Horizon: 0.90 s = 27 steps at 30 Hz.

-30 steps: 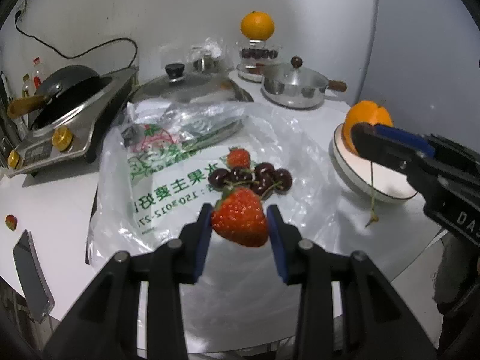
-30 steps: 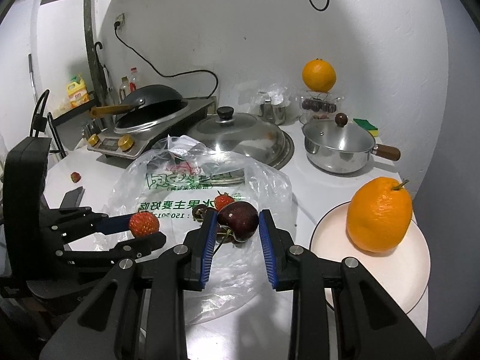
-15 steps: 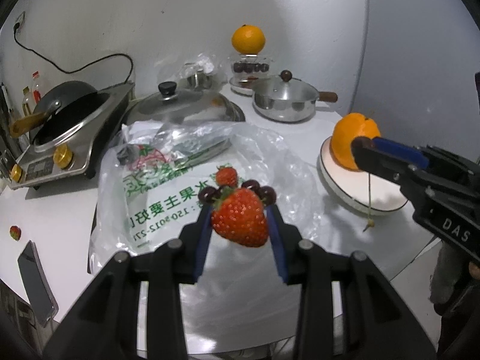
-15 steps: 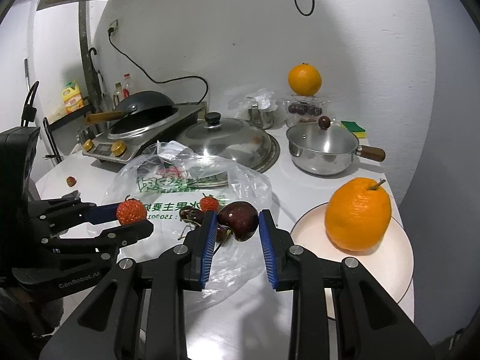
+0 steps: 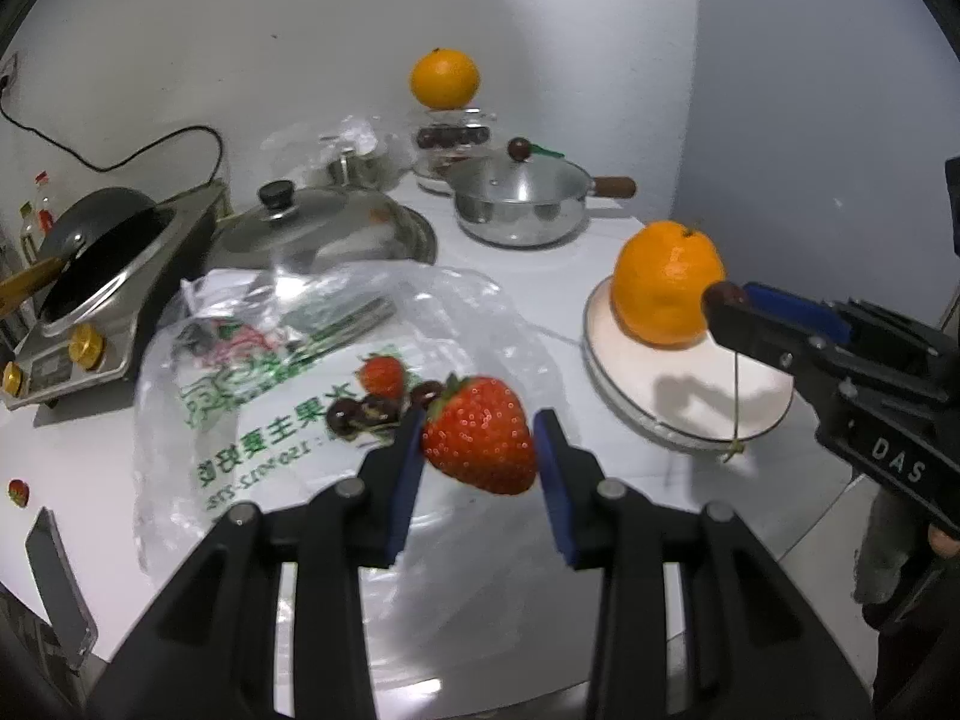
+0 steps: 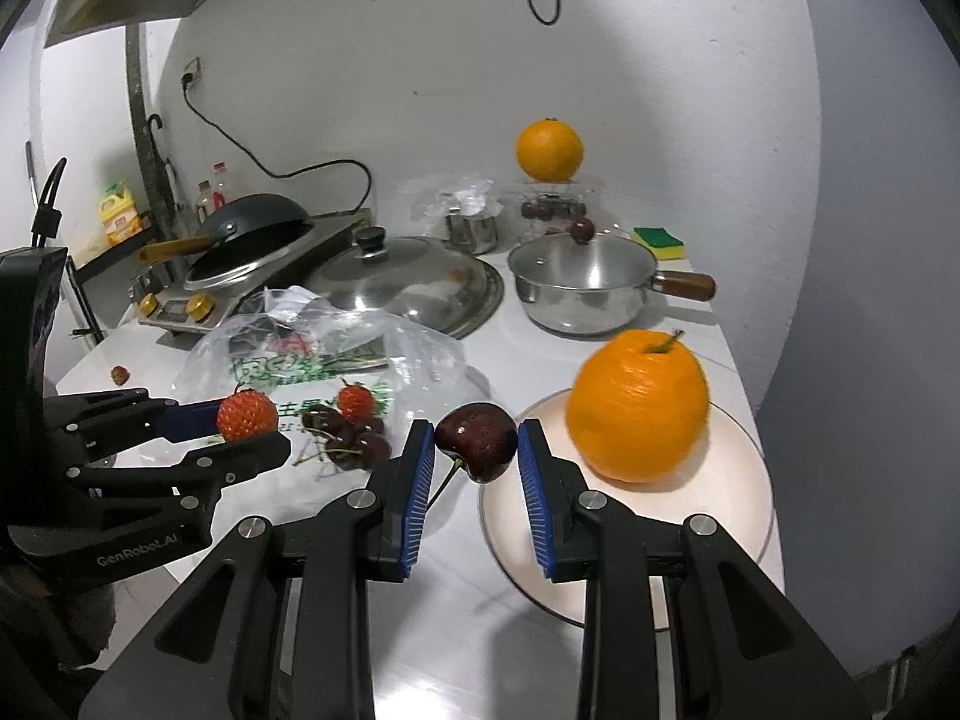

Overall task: Organize fruits
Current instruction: 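Carry the strawberry with the left gripper while the right gripper carries the cherry over the white plate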

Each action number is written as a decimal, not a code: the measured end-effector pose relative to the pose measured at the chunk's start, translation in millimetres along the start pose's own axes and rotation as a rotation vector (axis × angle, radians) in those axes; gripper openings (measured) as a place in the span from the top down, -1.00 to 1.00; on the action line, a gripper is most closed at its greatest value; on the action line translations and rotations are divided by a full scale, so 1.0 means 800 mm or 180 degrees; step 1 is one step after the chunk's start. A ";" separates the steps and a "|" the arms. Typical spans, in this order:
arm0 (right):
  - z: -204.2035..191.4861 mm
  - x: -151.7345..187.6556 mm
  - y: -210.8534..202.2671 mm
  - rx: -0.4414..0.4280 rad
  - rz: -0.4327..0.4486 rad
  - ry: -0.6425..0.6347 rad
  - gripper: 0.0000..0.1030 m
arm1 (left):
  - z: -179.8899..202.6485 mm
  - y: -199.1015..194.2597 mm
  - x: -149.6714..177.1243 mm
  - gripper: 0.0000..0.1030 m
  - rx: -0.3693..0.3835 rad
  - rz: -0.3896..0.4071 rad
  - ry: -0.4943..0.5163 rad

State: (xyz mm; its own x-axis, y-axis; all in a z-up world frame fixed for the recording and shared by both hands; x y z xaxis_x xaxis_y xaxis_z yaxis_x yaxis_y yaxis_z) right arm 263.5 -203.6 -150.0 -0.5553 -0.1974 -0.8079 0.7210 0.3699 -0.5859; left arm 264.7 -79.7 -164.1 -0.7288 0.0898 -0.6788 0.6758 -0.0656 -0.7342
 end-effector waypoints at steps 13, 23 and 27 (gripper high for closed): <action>0.058 0.012 -0.004 0.0110 -0.0037 0.0154 0.40 | 0.048 0.031 -0.014 0.27 0.0093 -0.0104 0.0149; 0.091 0.019 0.003 0.0162 -0.0091 0.0248 0.40 | 0.070 0.055 -0.024 0.27 0.0161 -0.0177 0.0202; 0.103 0.022 0.008 0.0191 -0.0123 0.0272 0.40 | 0.078 0.065 -0.028 0.27 0.0217 -0.0204 0.0225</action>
Point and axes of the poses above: each gripper's, at about its wrist camera, not at the fingertips, and y roughly the way its jaws point, z to its right, x to its underside, the point moved 2 cm from there along y, roughly the way its jaws point, and after that the axes turned 4 degrees about -z, right-handed, at the moved point
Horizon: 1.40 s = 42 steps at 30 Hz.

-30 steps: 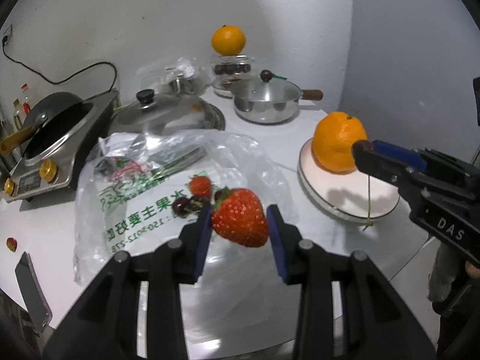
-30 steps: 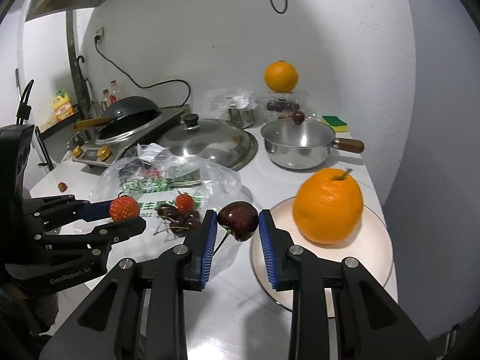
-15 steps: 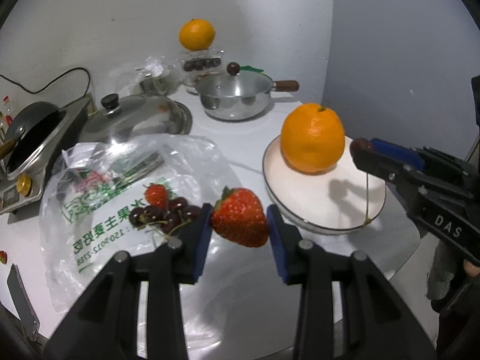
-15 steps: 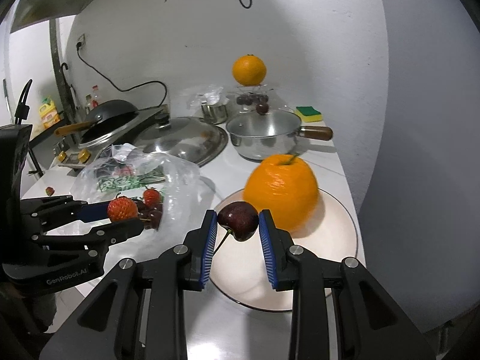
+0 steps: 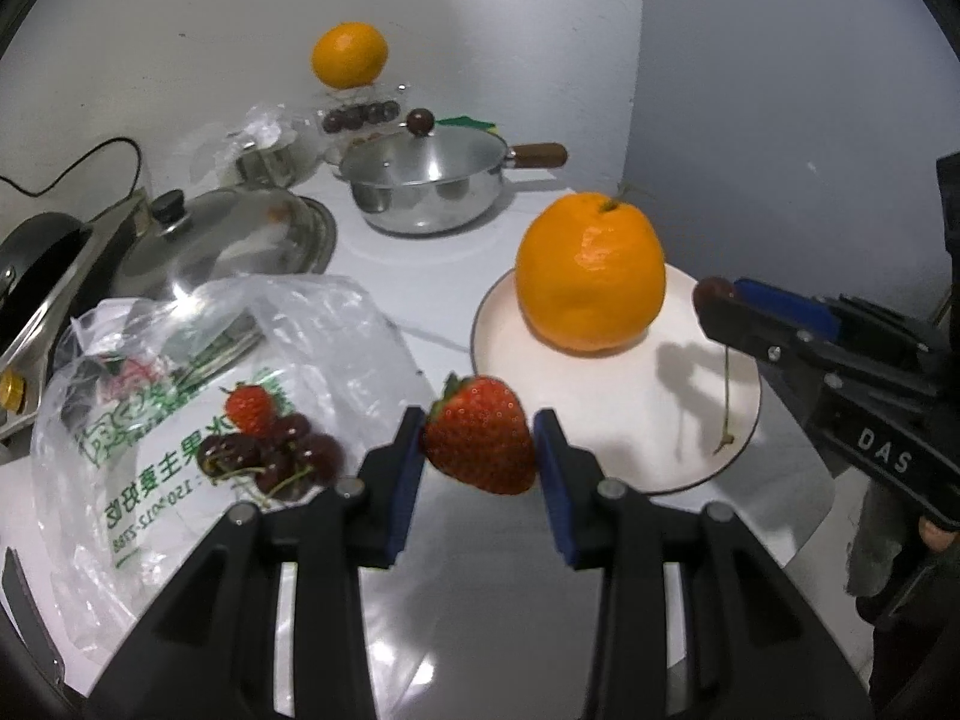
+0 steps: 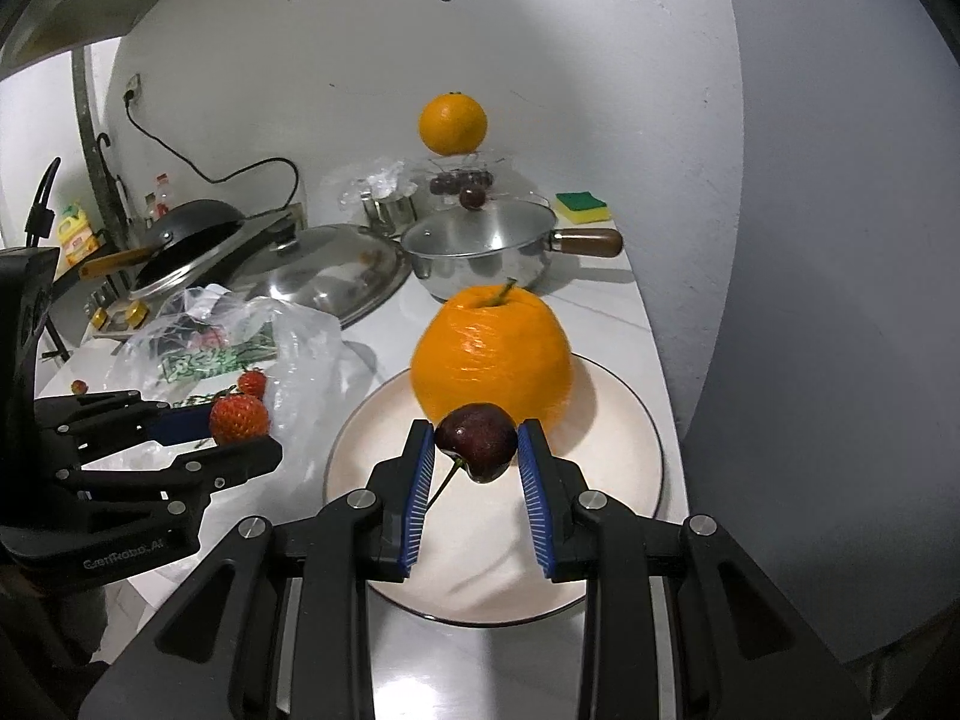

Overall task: Organize fruits
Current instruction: 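Carry the strawberry with the left gripper while the right gripper carries the cherry over the white plate, then lower the strawberry onto the plate and open the left gripper while the right gripper releases the cherry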

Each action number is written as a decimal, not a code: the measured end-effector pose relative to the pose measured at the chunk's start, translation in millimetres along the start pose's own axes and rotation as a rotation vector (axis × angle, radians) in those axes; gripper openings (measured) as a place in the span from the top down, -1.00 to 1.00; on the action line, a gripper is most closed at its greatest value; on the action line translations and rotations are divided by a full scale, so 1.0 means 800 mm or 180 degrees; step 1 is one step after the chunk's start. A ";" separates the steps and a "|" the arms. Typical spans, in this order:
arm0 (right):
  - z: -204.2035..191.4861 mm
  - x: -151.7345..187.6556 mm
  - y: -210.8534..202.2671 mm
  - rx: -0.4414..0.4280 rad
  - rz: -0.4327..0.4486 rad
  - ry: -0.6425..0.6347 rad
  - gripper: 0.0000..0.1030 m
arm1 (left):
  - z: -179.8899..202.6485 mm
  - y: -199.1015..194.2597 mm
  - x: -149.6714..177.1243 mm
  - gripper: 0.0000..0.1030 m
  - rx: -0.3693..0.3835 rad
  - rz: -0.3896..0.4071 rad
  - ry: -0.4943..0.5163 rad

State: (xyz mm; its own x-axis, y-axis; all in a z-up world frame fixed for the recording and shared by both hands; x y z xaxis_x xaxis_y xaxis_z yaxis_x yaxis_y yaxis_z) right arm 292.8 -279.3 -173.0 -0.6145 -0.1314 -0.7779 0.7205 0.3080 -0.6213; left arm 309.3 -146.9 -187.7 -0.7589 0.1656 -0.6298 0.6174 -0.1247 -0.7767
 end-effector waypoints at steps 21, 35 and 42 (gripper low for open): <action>0.047 0.005 0.044 0.0019 -0.0191 0.0121 0.40 | 0.027 0.053 -0.021 0.27 0.0113 -0.0161 0.0053; 0.051 0.002 0.066 0.0107 -0.0277 0.0040 0.40 | 0.031 0.081 -0.029 0.27 0.0177 -0.0254 0.0053; 0.053 0.003 0.071 0.0163 -0.0333 0.0028 0.40 | 0.030 0.087 -0.028 0.26 0.0219 -0.0298 0.0051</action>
Point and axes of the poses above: each gripper's, at about its wrist camera, not at the fingertips, and y roughly the way its jaws point, z to its right, x to its underside, the point moved 2 cm from there along y, roughly the way its jaws point, and after that the axes turned 4 degrees about -z, right-handed, at the moved point
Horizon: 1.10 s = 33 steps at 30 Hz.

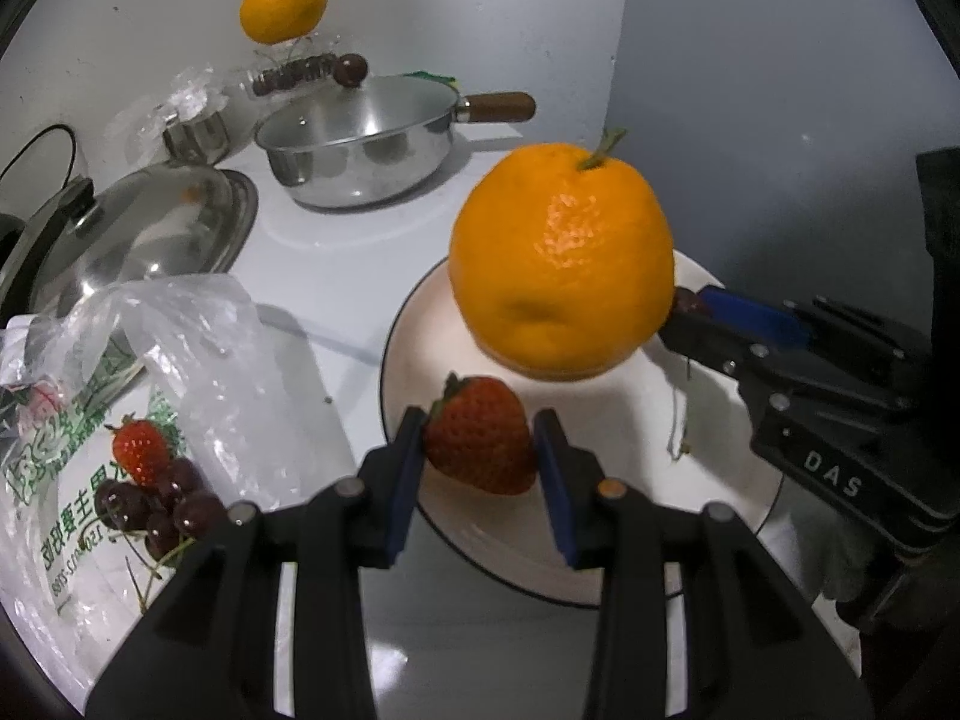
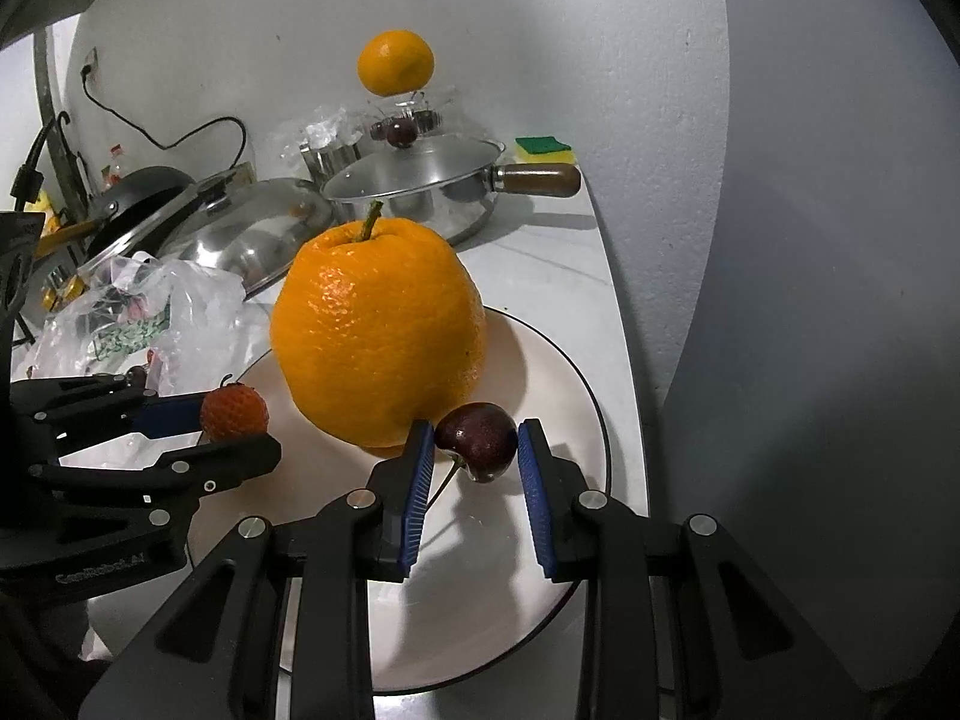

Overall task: Organize fruits
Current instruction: 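Lower the strawberry onto the plate and open the left gripper while the right gripper releases the cherry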

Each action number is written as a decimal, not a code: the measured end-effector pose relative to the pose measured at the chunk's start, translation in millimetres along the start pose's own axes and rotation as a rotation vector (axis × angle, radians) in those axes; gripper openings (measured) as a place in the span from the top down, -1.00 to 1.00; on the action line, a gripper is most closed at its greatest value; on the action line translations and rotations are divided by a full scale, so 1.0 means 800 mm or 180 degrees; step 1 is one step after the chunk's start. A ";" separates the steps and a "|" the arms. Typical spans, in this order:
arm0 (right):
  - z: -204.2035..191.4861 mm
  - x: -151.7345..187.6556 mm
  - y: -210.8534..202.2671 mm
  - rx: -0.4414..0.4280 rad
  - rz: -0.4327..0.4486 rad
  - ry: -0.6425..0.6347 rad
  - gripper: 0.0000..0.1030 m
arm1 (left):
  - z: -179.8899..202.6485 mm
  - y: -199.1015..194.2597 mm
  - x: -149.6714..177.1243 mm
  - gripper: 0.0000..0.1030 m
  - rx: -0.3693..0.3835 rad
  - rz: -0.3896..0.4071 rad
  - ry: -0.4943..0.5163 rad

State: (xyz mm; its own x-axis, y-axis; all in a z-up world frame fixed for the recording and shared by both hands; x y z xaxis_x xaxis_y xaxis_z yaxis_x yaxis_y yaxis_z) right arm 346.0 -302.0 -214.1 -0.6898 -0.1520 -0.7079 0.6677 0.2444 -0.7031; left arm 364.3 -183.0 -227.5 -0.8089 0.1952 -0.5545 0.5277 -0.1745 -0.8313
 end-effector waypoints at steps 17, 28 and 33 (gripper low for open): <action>-0.005 -0.002 0.000 0.0064 -0.0037 -0.0026 0.37 | -0.004 -0.016 0.002 0.07 0.0039 0.0049 -0.0046; -0.022 -0.002 -0.030 0.0122 0.0061 -0.0063 0.18 | -0.012 -0.049 0.013 -0.02 0.0024 0.0185 -0.0104; -0.031 0.001 -0.044 0.0144 0.0104 -0.0087 0.18 | -0.017 -0.065 0.020 -0.03 0.0010 0.0244 -0.0126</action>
Point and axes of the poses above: each gripper's, at about its wrist camera, not at the fingertips, and y roughly the way its jaws point, z to its right, x to its underside, the point moved 2 cm from there along y, roughly the way its jaws point, and after that the axes turned 4 degrees about -z, right-handed, at the moved point
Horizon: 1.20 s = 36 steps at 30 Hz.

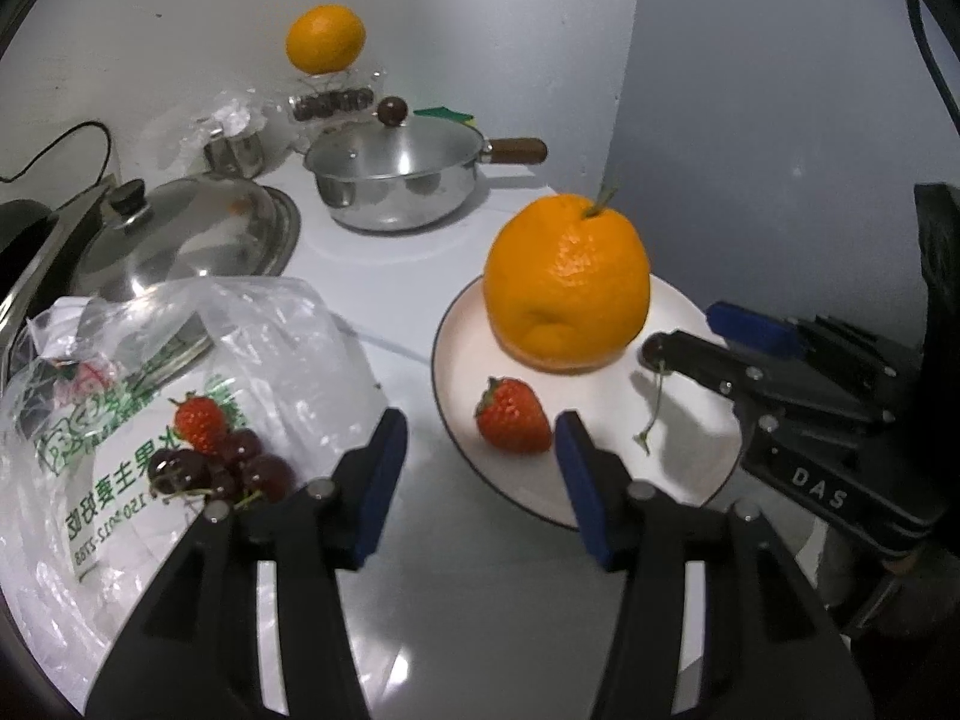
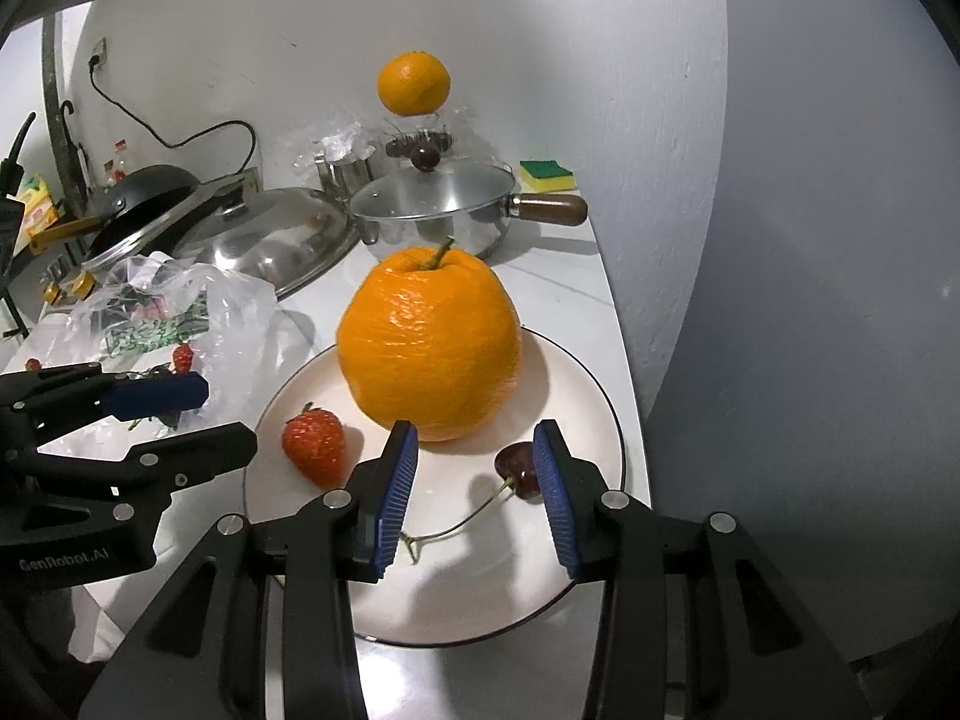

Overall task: Organize fruits
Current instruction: 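Lower the strawberry onto the plate and open the left gripper while the right gripper releases the cherry, then move both tools back toward the cherries and strawberry on the bag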

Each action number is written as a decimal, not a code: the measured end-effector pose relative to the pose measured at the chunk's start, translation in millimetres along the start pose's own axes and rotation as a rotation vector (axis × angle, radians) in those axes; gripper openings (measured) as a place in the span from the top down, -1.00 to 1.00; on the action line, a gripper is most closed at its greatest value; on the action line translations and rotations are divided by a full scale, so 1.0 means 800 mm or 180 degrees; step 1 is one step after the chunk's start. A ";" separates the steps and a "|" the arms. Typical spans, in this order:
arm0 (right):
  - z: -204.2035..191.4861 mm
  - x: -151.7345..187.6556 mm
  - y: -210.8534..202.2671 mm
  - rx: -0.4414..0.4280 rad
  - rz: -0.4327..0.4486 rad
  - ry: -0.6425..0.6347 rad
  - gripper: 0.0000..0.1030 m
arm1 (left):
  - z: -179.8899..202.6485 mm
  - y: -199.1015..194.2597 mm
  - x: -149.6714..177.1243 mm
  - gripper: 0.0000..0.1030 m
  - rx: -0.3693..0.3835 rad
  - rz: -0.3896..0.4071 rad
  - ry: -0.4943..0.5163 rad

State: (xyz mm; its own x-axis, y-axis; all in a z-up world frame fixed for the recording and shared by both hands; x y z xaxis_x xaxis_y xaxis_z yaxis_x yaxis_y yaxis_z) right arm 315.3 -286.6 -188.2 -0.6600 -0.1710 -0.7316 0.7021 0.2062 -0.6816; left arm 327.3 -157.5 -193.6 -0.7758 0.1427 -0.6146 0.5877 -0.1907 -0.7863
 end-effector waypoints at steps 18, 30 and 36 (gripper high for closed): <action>-0.054 0.000 -0.036 -0.0007 0.0105 -0.0136 0.17 | -0.038 -0.059 0.025 -0.07 -0.0088 0.0205 -0.0152; -0.093 -0.004 -0.042 -0.0051 0.0120 -0.0239 0.17 | -0.076 -0.088 0.045 -0.38 -0.0160 0.0312 -0.0324; -0.116 -0.006 -0.042 -0.0084 0.0122 -0.0309 0.17 | -0.096 -0.099 0.054 -0.38 -0.0218 0.0345 -0.0399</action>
State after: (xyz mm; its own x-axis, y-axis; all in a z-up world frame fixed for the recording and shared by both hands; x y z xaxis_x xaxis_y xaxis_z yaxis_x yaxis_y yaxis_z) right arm 270.2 -203.7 -160.1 -0.6029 -0.2549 -0.7560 0.7182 0.2394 -0.6534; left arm 264.9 -61.5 -162.9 -0.7270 0.0020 -0.6866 0.6805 -0.1310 -0.7209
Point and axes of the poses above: each gripper's, at about its wrist camera, not at the fingertips, and y roughly the way its jaws point, z to its right, x to its underside, the point moved 2 cm from there along y, roughly the way its jaws point, and after that the axes turned 4 degrees about -z, right-handed, at the moved point
